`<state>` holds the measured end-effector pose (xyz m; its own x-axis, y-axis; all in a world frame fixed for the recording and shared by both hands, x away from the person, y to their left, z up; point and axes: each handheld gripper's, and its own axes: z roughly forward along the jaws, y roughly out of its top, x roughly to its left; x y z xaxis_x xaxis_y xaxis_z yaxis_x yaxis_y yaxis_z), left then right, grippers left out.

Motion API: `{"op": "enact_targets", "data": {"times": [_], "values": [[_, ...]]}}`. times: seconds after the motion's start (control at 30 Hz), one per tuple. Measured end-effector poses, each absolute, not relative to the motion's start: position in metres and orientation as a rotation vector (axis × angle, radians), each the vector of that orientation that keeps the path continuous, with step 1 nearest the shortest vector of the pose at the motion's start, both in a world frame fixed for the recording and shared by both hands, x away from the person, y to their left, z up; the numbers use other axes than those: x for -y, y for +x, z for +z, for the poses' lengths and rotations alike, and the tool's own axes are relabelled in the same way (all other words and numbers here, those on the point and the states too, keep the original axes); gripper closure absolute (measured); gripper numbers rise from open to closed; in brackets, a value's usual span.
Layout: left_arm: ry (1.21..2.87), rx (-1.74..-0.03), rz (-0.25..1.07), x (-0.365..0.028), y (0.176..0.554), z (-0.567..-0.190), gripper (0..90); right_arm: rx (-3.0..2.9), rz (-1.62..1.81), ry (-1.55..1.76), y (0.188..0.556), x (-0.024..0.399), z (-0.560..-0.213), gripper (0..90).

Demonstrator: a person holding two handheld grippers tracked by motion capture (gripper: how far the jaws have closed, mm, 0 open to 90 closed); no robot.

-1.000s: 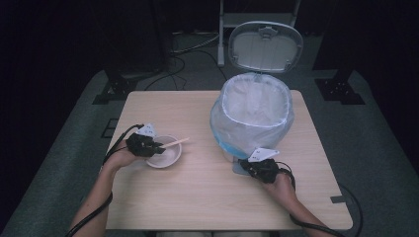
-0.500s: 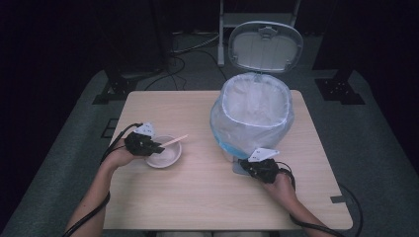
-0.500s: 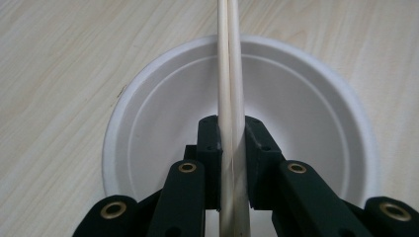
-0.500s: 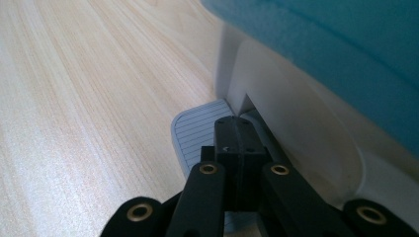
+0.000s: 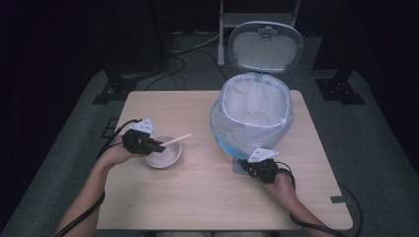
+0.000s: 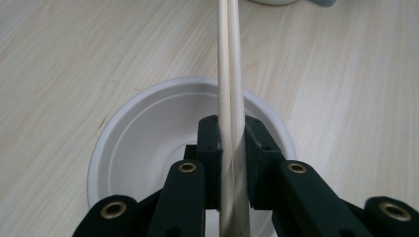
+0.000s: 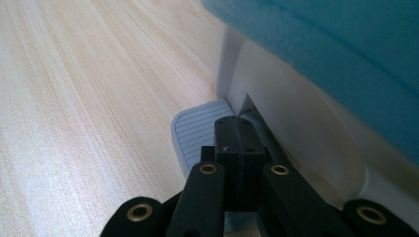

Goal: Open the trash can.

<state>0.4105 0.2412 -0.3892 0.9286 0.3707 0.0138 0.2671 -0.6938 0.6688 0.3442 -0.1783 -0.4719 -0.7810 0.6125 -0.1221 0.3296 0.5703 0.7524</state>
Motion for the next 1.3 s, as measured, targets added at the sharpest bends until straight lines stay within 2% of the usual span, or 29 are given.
{"op": "enact_targets", "data": {"times": [0.7, 1.3], "values": [[2.386, -0.362, 0.121, -0.212, 0.410, -0.335, 79.7, -2.449, 1.093, 0.764, 0.345, 0.180, -0.472, 90.0], [2.366, -0.296, 0.181, -0.203, 0.407, -0.291, 79.8, -2.454, 1.090, 0.757, 0.345, 0.180, -0.472, 90.0]]}}
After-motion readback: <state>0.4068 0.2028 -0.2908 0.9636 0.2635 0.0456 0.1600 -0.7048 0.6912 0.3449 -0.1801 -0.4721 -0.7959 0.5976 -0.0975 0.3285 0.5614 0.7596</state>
